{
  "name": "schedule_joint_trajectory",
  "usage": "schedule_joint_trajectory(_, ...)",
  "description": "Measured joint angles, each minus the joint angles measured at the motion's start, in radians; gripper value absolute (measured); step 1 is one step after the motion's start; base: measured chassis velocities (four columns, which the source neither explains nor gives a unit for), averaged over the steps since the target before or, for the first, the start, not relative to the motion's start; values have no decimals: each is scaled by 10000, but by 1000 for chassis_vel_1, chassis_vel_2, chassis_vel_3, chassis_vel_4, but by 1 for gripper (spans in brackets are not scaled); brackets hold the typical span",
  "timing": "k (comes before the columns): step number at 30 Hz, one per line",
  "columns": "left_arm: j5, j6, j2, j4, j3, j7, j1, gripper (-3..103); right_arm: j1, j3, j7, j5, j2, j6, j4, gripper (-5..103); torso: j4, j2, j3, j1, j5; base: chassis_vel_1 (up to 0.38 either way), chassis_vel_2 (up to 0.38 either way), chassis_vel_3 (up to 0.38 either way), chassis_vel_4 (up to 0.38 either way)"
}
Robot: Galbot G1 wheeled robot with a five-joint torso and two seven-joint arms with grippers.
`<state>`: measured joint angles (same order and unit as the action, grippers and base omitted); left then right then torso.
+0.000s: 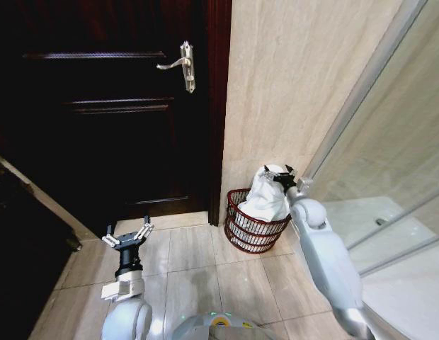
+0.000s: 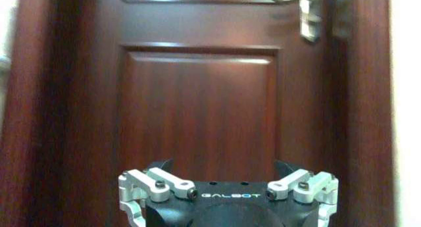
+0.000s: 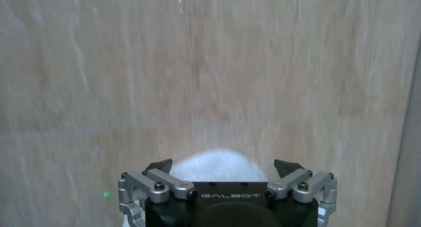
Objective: Discard the used towel into the hamper.
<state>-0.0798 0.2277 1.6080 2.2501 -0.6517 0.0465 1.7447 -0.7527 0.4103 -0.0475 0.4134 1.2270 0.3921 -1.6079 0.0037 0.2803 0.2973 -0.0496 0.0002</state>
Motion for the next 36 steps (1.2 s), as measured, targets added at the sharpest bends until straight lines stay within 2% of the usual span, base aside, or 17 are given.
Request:
schedule_joint_trajectory(3,-58,-381,-13,32,76,-231,-13,100,-204,-53,22,297,-21,195,398,100,-2,1,0,0,-1,0,0,0,0)
schedule_joint_trajectory(9,-134,-459,-85,31,-20,-241,-12,100,-321,-171,103,778,-14,613,954,100,-2,2,-1,0,-3,0,0,0,0)
schedule_joint_trajectory(14,-323,-385,-68,-6,-228,-238,-14,100,-452,-350,157,1025,13,1266,1133,100,-2,2,0,0,-3,0,0,0,0)
schedule_joint_trajectory(17,-507,-275,-65,-40,-372,-239,-47,100,-467,-519,-65,1310,88,2212,1157,100,-1,3,0,0,-5,0,0,0,0)
schedule_joint_trajectory(18,-507,-275,-65,-40,-372,-239,-47,100,-467,-519,-65,1310,88,2212,1157,100,-1,3,0,0,-5,0,0,0,0)
schedule_joint_trajectory(20,-644,-171,-53,-64,-489,-260,-46,100,-499,-595,-130,1375,129,2914,1106,100,-1,3,0,0,-4,0,0,0,0)
schedule_joint_trajectory(23,-766,-28,-50,-105,-645,-278,-10,100,-366,-636,-185,1375,248,3346,1309,100,-1,4,0,0,-4,0,0,0,0)
schedule_joint_trajectory(31,-995,167,-54,9,-1033,-302,116,100,-159,-662,-518,1122,324,3413,1824,100,4,3,2,-2,-1,0,0,0,0)
schedule_joint_trajectory(35,-1135,158,-53,121,-1203,-311,47,100,-808,-517,-767,1120,121,2968,696,100,-1,3,4,-2,2,0,0,0,0)
schedule_joint_trajectory(36,-1177,126,-44,156,-1252,-310,-44,100,-1199,-426,-1040,1130,-4,2716,-128,100,-4,3,4,-2,3,0,0,0,0)
